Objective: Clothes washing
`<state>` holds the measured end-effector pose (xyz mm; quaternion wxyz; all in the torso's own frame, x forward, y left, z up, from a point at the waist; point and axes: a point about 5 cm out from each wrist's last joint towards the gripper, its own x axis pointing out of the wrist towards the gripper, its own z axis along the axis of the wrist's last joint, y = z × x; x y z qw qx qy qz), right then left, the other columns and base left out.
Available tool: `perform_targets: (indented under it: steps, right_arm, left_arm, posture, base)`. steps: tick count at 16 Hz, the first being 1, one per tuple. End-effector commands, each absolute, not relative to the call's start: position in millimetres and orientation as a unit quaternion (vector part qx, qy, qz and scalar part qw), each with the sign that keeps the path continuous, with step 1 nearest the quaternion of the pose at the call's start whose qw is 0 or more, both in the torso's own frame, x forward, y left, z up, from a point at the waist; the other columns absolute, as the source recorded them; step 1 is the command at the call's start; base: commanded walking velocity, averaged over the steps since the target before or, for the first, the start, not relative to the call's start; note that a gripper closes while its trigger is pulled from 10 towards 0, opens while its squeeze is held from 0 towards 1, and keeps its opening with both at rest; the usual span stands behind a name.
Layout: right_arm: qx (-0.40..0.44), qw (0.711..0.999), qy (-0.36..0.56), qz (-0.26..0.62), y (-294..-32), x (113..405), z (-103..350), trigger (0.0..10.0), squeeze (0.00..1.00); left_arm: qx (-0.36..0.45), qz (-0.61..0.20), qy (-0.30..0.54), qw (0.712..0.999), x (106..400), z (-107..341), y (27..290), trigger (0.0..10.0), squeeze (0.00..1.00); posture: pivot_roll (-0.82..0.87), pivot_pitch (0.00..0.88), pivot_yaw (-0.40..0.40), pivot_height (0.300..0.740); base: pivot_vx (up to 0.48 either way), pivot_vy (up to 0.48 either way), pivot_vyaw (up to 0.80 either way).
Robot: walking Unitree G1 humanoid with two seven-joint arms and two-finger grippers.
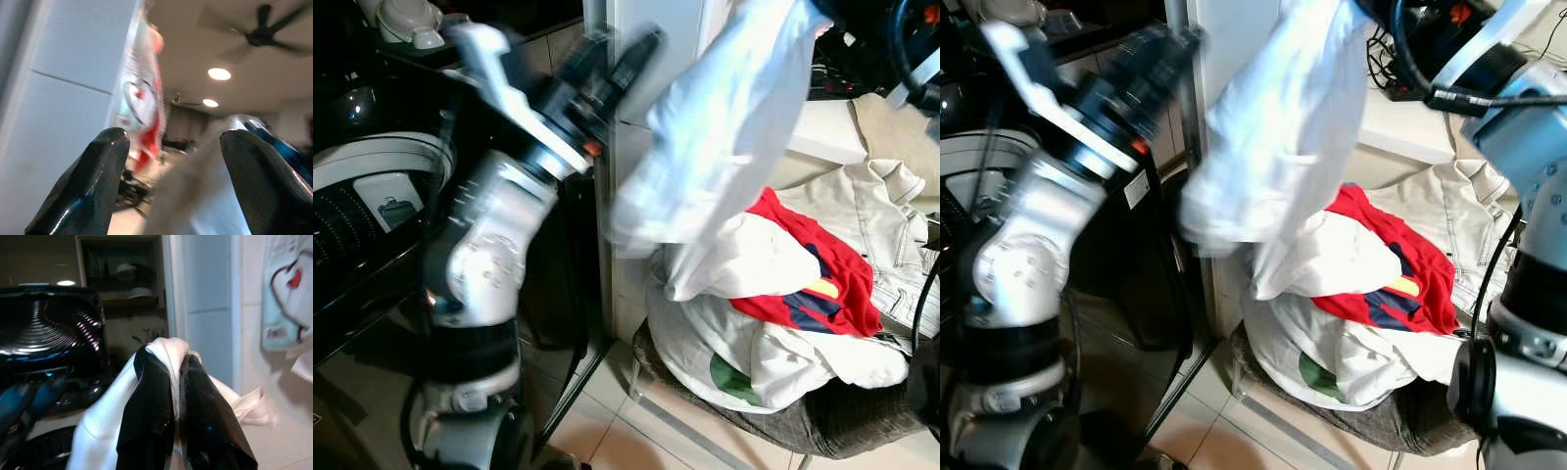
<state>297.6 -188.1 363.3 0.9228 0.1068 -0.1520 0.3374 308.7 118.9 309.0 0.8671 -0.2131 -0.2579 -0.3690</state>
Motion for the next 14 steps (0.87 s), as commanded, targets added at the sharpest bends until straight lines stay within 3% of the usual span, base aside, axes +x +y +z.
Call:
perform_targets:
  steps: [1,3,4,7,8,10,11,12,14]
  right_arm:
    - [0.103,0.921,-0.142,0.347,-184,295,359,0.0,0.00]
    - [0.099,0.921,-0.133,0.352,-184,294,354,0.0,0.00]
    - [0.095,0.914,-0.127,0.374,-178,290,350,0.0,0.00]
    - [0.084,0.900,-0.118,0.411,-166,284,347,0.0,0.00]
    - [0.080,0.897,-0.116,0.419,-162,282,346,0.0,0.00]
    - [0.079,0.894,-0.117,0.426,-161,281,347,0.0,0.00]
    - [0.079,0.893,-0.118,0.427,-161,281,347,0.0,0.00]
    - [0.078,0.892,-0.118,0.429,-161,280,347,0.0,0.00]
    - [0.076,0.892,-0.118,0.429,-161,279,346,0.0,0.00]
  left_arm:
    - [-0.228,-0.345,-0.262,0.872,314,312,134,10.0,1.00]
    - [-0.248,-0.339,-0.262,0.869,317,316,145,10.0,1.00]
    - [-0.236,-0.435,-0.229,0.838,306,315,122,10.0,1.00]
    - [-0.180,-0.560,-0.140,0.797,291,295,72,10.0,1.00]
    - [-0.176,-0.569,-0.120,0.795,291,289,60,10.0,1.00]
    - [-0.152,-0.546,-0.093,0.819,298,281,52,10.0,1.00]
    - [-0.157,-0.550,-0.082,0.816,297,278,49,10.0,0.95]
    - [-0.160,-0.564,-0.064,0.807,292,273,45,10.0,0.00]
    - [-0.136,-0.560,-0.054,0.816,291,267,45,10.0,0.00]
  posture:
    - [-0.07,0.000,0.024,0.740]
    - [-0.07,0.000,0.017,0.740]
    - [-0.06,0.000,0.012,0.740]
    - [-0.07,0.000,0.020,0.740]
    - [-0.07,0.000,0.020,0.740]
    - [-0.07,0.000,0.025,0.740]
    - [-0.07,0.000,0.025,0.740]
    - [-0.08,0.000,0.028,0.740]
    - [-0.08,0.000,0.028,0.740]
  base:
    - [0.000,0.000,0.00]
    - [0.000,0.000,0.00]
    - [0.000,0.000,0.00]
    - [0.000,0.000,0.00]
    - [0.000,0.000,0.00]
    - [0.000,0.000,0.00]
    - [0.000,0.000,0.00]
    - [0.000,0.000,0.00]
    - [0.000,0.000,0.00]
